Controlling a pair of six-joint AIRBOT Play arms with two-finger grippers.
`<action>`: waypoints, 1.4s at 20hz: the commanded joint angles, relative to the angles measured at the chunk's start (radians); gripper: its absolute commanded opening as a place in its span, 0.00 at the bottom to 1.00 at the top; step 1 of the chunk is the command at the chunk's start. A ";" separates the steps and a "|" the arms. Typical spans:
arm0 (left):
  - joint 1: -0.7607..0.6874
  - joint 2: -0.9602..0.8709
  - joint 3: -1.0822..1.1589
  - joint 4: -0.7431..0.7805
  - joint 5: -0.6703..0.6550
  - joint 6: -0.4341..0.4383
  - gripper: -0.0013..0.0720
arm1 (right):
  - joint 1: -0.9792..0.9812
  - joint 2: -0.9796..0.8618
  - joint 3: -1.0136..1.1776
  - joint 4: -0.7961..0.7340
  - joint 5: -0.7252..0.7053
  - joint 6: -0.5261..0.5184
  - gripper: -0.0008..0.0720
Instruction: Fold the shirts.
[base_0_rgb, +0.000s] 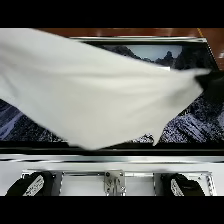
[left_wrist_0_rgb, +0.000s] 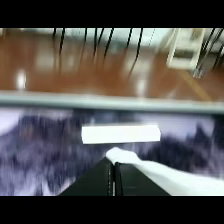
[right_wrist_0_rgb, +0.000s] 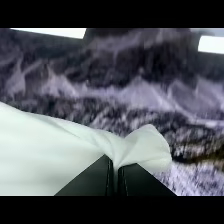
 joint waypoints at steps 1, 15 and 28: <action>0.001 -0.034 -0.194 0.052 -0.106 -0.003 0.07 | -0.001 0.005 -0.273 -0.058 0.065 0.099 0.09; -0.278 -0.582 -0.708 -0.062 0.546 -0.019 0.07 | 0.177 -0.642 -0.615 0.440 -1.167 0.119 0.09; 0.201 -0.410 -0.611 0.126 -0.416 0.006 0.84 | -0.327 -0.437 -0.393 0.027 -0.336 0.051 0.91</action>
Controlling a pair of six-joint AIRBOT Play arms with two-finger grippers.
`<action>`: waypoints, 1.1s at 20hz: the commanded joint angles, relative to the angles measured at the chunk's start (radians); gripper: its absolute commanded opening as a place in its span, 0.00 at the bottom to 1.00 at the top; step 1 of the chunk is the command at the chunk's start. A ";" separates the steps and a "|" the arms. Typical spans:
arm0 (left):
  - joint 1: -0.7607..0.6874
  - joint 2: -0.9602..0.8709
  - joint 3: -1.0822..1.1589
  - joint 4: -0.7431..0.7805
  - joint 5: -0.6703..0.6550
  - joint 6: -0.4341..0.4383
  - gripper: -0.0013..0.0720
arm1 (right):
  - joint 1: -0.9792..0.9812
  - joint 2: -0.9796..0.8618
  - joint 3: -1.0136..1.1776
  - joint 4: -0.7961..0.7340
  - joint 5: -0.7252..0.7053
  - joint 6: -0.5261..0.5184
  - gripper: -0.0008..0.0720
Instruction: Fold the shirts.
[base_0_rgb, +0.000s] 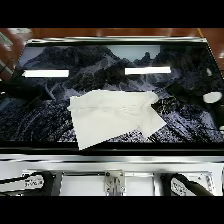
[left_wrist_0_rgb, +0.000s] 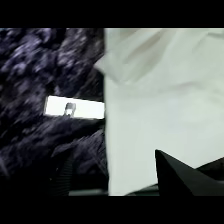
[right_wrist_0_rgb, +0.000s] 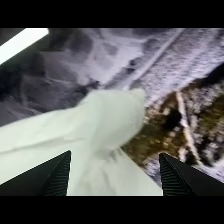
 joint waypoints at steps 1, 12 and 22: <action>0.139 0.122 -0.148 0.061 -0.204 0.042 0.84 | -0.217 0.015 0.047 -0.121 0.383 -0.026 0.91; -0.109 0.205 -0.894 -0.305 0.300 0.161 0.84 | -0.259 -0.174 0.047 0.043 0.498 -0.104 0.92; -0.336 0.092 -0.896 -0.531 0.509 0.161 0.83 | -0.259 -0.246 0.047 0.043 0.491 -0.107 0.92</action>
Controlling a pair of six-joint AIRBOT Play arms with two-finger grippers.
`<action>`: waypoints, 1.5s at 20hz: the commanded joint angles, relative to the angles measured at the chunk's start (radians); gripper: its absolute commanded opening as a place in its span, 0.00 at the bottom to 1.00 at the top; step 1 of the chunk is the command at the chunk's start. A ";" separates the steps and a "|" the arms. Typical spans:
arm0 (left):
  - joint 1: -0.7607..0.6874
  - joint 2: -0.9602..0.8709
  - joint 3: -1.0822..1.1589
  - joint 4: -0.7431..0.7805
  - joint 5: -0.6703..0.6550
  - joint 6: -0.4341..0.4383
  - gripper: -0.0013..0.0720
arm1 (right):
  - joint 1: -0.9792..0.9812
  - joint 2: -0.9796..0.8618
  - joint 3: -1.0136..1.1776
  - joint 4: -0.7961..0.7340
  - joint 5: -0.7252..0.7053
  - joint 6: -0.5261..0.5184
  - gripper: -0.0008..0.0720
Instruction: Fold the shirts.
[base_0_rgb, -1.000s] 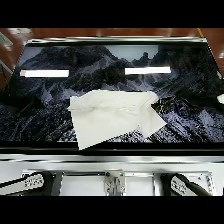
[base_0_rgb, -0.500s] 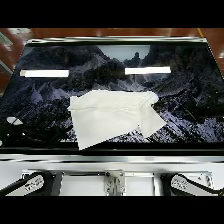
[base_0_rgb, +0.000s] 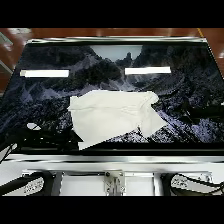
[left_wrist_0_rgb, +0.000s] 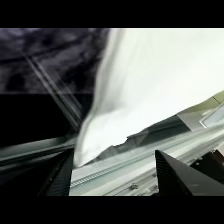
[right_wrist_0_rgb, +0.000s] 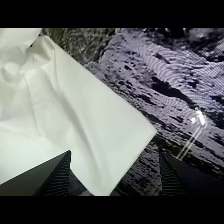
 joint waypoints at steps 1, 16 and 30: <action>-0.084 -0.053 -0.005 -0.125 0.143 0.002 0.83 | 0.000 -0.021 0.001 0.003 0.000 -0.005 0.92; -0.205 0.156 0.040 -0.196 0.298 0.063 0.07 | 0.238 -0.200 0.000 -0.034 -0.087 -0.004 0.92; -0.083 0.338 0.492 0.074 0.157 0.066 0.07 | 0.380 -0.042 0.224 0.027 -0.060 -0.133 0.09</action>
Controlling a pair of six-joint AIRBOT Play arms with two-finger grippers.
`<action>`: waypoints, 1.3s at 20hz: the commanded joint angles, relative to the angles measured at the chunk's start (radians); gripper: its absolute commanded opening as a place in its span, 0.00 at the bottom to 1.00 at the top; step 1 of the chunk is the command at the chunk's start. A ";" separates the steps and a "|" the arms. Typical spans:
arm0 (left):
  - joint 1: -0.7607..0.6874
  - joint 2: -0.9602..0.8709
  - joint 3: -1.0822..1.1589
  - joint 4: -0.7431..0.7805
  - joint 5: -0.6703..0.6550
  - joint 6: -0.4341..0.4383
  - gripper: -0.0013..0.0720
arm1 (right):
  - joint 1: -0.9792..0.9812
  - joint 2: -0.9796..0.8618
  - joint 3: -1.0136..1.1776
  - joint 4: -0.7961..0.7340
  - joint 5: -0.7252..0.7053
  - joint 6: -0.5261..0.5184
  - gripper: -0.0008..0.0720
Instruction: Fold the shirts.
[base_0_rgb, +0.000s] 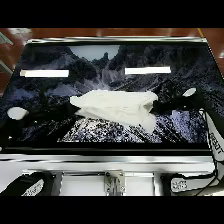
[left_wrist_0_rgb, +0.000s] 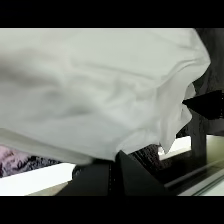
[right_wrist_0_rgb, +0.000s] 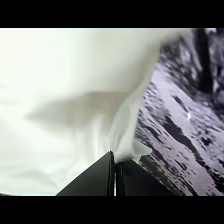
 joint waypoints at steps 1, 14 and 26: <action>0.084 0.078 0.267 0.195 -0.122 0.001 0.07 | -0.025 0.179 0.149 0.018 0.031 -0.076 0.09; 0.183 0.305 1.001 0.362 -0.274 -0.063 0.07 | -0.113 0.912 0.584 -0.041 -0.489 -0.052 0.09; 0.183 0.232 0.456 0.532 -0.319 -0.144 0.07 | -0.099 0.419 0.557 -0.293 0.003 0.008 0.09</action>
